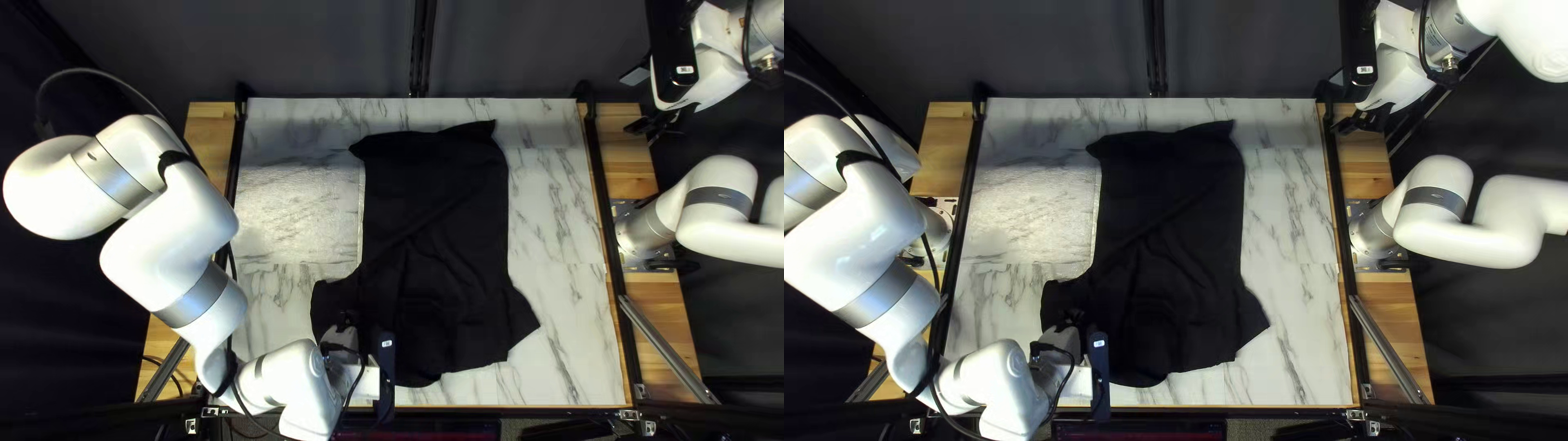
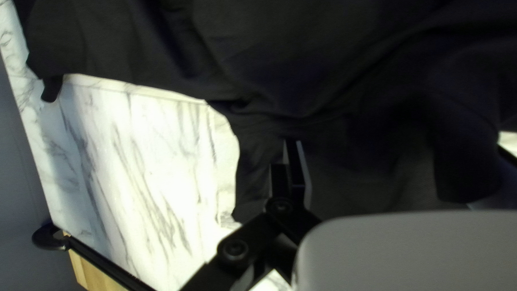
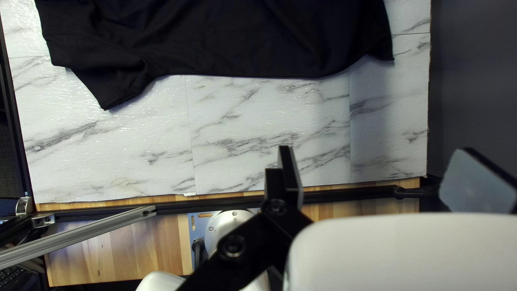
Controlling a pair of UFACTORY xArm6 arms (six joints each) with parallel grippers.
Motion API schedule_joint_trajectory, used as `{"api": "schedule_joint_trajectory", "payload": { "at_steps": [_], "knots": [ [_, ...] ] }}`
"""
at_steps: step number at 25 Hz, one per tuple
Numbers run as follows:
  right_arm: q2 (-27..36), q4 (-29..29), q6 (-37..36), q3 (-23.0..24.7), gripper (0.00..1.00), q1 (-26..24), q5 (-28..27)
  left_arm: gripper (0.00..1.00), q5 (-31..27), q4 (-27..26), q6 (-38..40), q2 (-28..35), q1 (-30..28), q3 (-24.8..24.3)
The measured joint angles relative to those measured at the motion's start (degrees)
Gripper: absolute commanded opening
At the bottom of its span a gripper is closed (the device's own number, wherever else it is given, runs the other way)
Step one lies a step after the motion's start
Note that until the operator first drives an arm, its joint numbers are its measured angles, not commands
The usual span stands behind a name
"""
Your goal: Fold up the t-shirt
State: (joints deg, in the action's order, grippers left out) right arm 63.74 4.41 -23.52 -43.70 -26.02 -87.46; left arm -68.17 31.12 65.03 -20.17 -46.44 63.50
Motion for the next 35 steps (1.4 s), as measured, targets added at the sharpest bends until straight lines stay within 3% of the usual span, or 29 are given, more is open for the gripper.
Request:
{"api": "schedule_joint_trajectory", "payload": {
  "at_steps": [7, 17, 28, 35],
  "knots": [
    [0.00, 0.00, 0.00, 0.00, 1.00, 0.00, 0.00, 1.00, -0.91, -0.02, 1.45, 1.70, -0.69, -2.04],
    [0.00, 0.00, 0.00, 0.00, 1.00, 0.00, 0.00, 1.00, 4.27, 2.40, 0.46, 0.19, 0.62, 0.43],
    [0.00, 0.00, 0.00, 0.00, 1.00, 0.00, 0.00, 1.00, 10.47, 3.70, 2.14, -0.01, 1.96, -1.03],
    [0.00, 0.00, 0.00, 0.00, 1.00, 0.00, 0.00, 1.00, 10.68, 2.74, 4.90, -0.46, 0.10, -1.09]
  ]
}}
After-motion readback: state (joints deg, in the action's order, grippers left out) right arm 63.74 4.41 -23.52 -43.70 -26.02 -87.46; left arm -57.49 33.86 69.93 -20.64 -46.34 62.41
